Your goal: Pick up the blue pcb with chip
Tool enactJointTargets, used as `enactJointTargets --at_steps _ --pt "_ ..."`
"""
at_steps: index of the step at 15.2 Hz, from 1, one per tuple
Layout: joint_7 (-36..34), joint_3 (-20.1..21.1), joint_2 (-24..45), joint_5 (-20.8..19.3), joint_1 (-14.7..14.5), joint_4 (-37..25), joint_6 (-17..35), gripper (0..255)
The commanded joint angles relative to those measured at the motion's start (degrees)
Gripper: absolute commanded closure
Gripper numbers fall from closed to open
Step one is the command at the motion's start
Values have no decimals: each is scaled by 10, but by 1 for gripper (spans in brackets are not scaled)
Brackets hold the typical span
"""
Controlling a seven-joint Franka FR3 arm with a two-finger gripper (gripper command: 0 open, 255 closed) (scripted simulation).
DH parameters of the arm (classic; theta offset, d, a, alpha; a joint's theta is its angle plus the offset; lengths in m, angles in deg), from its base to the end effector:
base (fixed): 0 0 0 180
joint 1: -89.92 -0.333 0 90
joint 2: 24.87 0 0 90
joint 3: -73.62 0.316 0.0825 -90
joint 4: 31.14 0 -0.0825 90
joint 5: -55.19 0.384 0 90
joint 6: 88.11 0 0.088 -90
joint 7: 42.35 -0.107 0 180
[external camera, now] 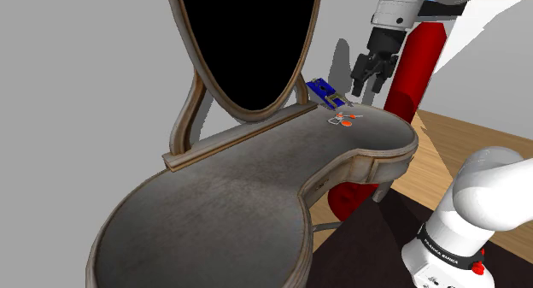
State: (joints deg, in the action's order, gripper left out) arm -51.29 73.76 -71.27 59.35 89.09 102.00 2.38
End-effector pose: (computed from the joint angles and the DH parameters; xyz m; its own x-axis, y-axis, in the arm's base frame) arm 0.3014 0.0131 0.6141 0.9888 -0.1395 0.0536 -0.1350 -0.9876 -0.0800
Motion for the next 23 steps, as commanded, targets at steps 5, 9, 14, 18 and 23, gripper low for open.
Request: enactJointTargets --at_steps 5,9,14,18,23 --pt "-48 1 5 8 30 55 136 0" --pt "-95 3 24 17 60 99 275 0" --pt "-107 4 34 21 70 134 342 0" --pt "-104 5 37 24 68 167 378 0" --pt "-104 4 38 24 68 167 379 255"
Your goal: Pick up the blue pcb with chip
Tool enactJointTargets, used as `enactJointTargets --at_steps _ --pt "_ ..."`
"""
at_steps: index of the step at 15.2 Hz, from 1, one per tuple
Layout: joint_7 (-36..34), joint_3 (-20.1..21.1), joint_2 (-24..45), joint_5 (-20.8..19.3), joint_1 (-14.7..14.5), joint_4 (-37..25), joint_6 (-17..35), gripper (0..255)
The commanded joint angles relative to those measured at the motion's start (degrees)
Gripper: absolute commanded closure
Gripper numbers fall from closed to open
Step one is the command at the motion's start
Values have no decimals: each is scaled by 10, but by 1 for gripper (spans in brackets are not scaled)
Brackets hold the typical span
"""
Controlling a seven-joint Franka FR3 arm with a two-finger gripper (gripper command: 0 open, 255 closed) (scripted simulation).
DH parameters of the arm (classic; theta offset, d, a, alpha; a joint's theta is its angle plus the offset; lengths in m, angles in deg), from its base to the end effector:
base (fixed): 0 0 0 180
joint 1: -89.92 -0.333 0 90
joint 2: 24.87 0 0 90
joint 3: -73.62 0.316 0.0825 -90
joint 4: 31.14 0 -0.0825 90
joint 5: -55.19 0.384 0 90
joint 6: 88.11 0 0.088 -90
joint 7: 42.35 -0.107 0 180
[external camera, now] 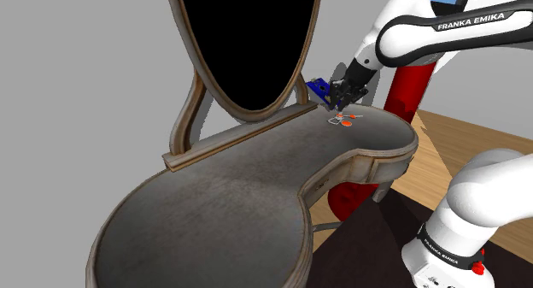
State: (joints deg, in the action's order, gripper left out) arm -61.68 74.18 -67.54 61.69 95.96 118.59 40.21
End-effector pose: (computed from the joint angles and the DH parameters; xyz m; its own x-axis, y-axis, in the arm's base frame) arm 0.3574 -0.0306 0.5198 0.8246 -0.4763 0.3053 -0.4276 -0.8781 -0.2148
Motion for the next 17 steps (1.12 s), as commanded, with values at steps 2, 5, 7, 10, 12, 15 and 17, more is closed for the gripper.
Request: enactJointTargets --at_steps 2,5,7,10,12,15,17 --pt "0 0 1 0 0 1 1 255" --pt "0 0 0 0 0 2 1 255" --pt "0 0 -1 0 0 1 0 255" --pt "-2 0 -3 -1 1 -20 -24 255" --pt "-4 0 -4 -2 1 -35 -40 255" --pt "-5 0 -4 -3 2 -58 -63 255" --pt "-6 1 -3 -4 3 -74 -78 255"
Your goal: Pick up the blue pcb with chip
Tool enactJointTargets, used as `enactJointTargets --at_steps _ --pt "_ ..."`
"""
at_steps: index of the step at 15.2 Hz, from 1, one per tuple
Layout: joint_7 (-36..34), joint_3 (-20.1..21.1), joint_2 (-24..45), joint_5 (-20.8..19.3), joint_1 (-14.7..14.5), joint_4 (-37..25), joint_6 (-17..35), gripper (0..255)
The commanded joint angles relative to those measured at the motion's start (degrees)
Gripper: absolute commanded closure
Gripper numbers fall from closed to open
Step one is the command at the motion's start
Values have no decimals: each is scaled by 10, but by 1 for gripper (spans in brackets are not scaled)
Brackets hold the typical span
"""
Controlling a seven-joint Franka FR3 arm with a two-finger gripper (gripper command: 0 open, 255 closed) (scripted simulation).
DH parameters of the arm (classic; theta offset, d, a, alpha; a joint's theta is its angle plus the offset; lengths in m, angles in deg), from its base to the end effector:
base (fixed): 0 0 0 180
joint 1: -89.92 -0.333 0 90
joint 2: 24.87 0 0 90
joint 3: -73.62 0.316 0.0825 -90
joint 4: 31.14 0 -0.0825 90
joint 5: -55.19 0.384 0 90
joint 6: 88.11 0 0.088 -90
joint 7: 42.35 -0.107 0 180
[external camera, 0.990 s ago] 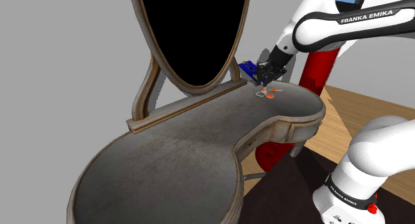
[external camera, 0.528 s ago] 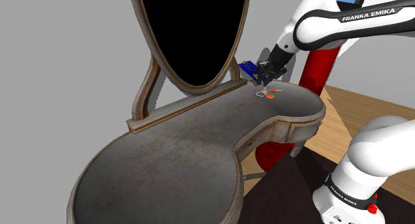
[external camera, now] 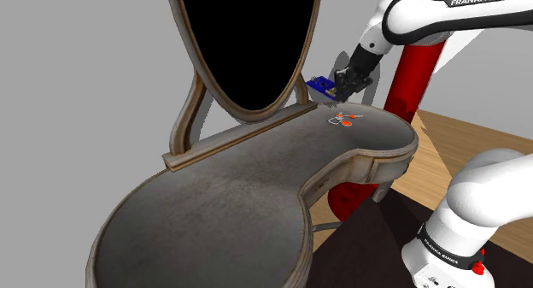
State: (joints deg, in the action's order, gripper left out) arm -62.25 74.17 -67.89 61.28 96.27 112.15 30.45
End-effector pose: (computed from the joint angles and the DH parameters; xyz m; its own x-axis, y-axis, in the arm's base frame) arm 0.3533 -0.0298 0.5593 0.8413 -0.4742 0.2596 -0.4342 -0.8788 -0.1981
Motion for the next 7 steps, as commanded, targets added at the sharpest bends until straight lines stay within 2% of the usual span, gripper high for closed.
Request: enactJointTargets --at_steps 1,7 --pt "-1 1 1 0 1 -18 12 255" --pt "-3 2 5 0 3 -52 -19 255"
